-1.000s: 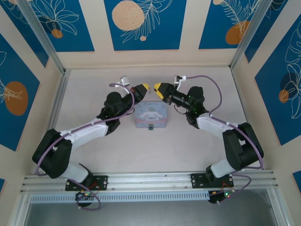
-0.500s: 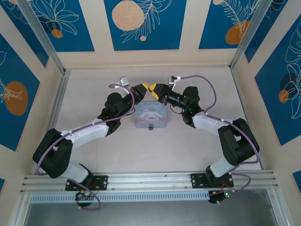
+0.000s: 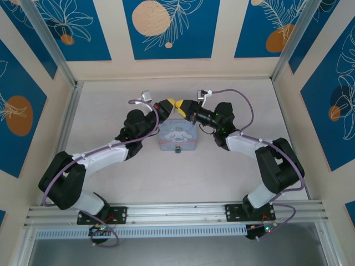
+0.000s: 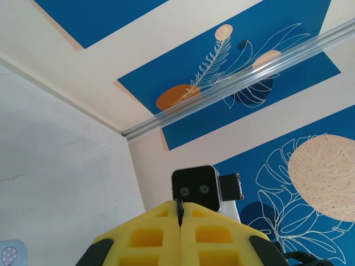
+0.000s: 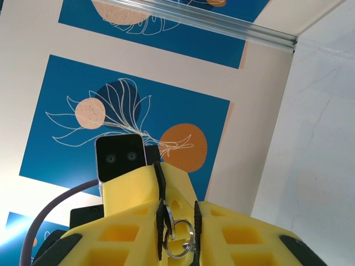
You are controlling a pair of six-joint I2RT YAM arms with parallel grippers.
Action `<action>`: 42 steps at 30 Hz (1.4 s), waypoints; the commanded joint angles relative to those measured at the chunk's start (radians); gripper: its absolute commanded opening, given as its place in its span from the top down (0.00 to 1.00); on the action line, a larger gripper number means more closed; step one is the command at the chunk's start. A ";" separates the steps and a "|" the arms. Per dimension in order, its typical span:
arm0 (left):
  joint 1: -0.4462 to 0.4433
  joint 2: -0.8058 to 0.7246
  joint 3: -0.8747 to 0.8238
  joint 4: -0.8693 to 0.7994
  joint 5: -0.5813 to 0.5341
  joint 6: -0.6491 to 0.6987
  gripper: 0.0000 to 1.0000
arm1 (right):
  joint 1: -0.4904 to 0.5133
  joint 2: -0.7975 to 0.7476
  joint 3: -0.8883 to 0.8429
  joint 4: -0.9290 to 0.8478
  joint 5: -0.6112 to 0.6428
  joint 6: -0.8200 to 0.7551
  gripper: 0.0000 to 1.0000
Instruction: Unlock a padlock with a key
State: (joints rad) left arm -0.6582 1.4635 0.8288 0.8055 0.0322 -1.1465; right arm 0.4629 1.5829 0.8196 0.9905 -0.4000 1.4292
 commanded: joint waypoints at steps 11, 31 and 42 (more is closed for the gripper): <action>-0.015 0.003 -0.013 0.047 -0.020 -0.001 1.00 | 0.011 0.025 0.047 0.035 -0.009 0.004 0.77; -0.015 0.004 0.000 0.040 -0.029 0.004 1.00 | 0.017 0.023 0.012 0.054 -0.015 0.010 0.79; -0.015 0.006 0.007 0.029 -0.031 0.011 1.00 | 0.017 0.022 -0.007 0.064 -0.014 0.013 0.76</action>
State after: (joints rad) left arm -0.6598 1.4635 0.8249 0.8070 0.0166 -1.1461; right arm 0.4721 1.6020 0.8295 1.0130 -0.4011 1.4406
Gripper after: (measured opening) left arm 0.040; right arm 0.239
